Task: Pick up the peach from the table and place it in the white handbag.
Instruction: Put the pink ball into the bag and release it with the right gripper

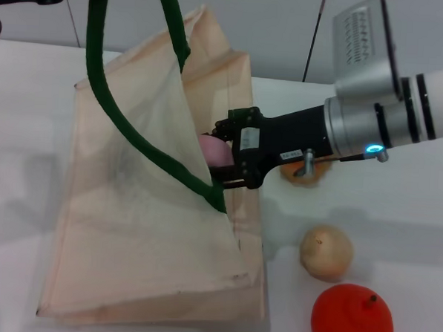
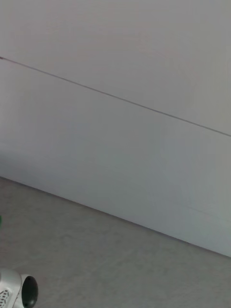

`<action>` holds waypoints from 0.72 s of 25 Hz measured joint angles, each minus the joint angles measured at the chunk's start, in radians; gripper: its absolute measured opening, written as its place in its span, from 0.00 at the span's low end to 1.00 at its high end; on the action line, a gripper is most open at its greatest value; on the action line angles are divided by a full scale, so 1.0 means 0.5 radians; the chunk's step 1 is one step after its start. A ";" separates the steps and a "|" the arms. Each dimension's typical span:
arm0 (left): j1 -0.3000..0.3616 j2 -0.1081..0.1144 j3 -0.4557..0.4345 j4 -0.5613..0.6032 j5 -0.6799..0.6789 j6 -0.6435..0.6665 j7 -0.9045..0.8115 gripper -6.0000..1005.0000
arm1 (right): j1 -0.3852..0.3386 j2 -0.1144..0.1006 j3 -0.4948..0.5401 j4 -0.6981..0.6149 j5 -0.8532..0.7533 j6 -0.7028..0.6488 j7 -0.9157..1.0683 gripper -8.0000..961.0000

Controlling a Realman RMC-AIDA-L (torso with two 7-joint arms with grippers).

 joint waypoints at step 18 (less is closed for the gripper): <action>-0.004 -0.004 0.000 0.000 0.000 0.000 0.002 0.16 | 0.013 0.005 0.018 0.105 0.054 -0.069 -0.117 0.61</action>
